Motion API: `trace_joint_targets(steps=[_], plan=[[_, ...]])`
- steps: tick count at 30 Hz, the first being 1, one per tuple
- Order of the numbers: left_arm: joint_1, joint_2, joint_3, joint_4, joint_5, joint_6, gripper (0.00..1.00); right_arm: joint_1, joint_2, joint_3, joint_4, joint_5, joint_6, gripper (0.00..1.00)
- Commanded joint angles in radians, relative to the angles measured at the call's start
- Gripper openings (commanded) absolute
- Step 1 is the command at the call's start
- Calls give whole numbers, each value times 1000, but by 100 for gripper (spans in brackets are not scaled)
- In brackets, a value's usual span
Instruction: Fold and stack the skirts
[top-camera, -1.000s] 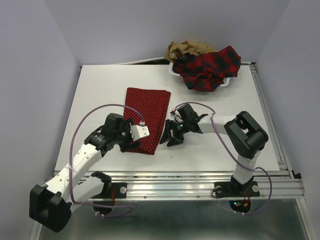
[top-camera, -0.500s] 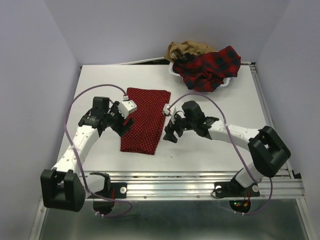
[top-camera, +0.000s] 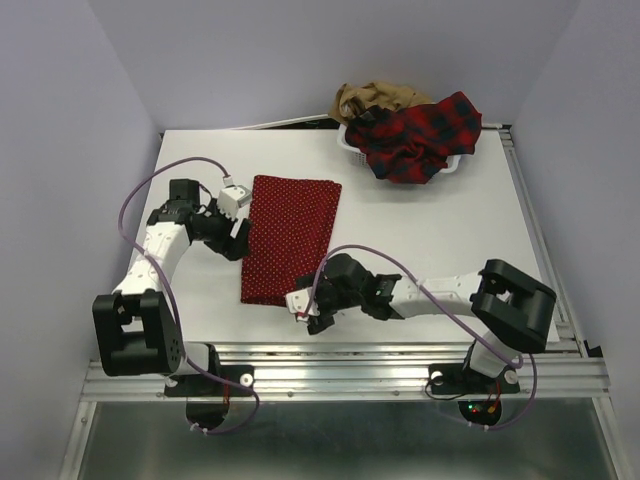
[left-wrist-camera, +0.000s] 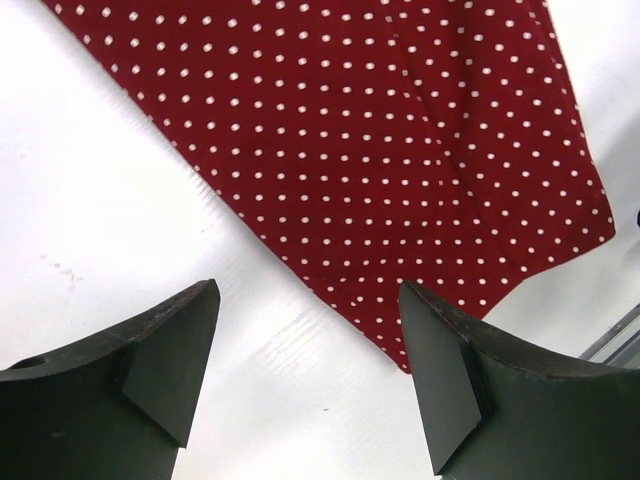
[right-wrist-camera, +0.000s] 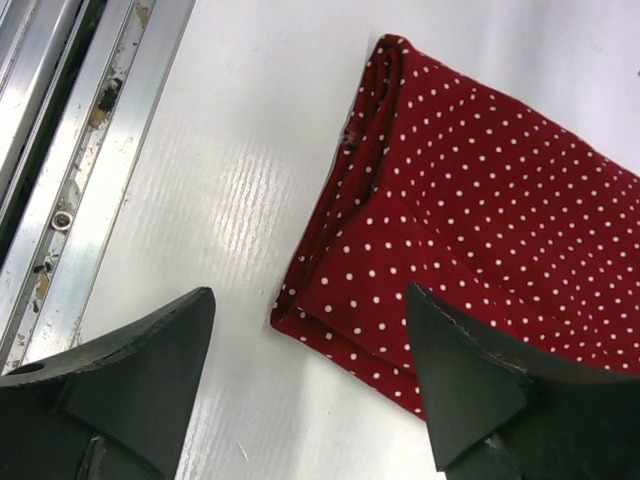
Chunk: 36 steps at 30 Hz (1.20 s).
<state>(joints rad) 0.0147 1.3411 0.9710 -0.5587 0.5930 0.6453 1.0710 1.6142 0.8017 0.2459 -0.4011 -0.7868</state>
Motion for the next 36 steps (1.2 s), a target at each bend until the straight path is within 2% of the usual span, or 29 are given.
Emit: trace_joint_targets(steps=[1, 7, 18, 21, 22, 25, 26, 28, 36], plan=[[33, 32, 61, -26, 57, -21, 83, 32, 27, 71, 75, 38, 4, 80], [36, 69, 86, 13, 56, -39, 83, 73, 130, 99, 142, 114, 43, 69], [44, 89, 83, 46, 42, -46, 82, 93, 308, 154, 174, 231, 89, 56], [44, 67, 75, 13, 41, 37, 81, 93, 331, 154, 171, 255, 115, 44], [42, 44, 63, 16, 31, 54, 81, 84, 331, 148, 171, 254, 119, 36], [42, 12, 46, -1, 14, 138, 80, 84, 322, 131, 151, 243, 127, 21], [44, -2, 49, -12, 21, 160, 80, 84, 319, 126, 150, 242, 129, 11], [44, -28, 44, -44, 31, 223, 79, 84, 309, 134, 141, 257, 156, 1], [50, -164, -83, -49, 25, 381, 80, -16, 276, 315, 1, 190, 369, 1]])
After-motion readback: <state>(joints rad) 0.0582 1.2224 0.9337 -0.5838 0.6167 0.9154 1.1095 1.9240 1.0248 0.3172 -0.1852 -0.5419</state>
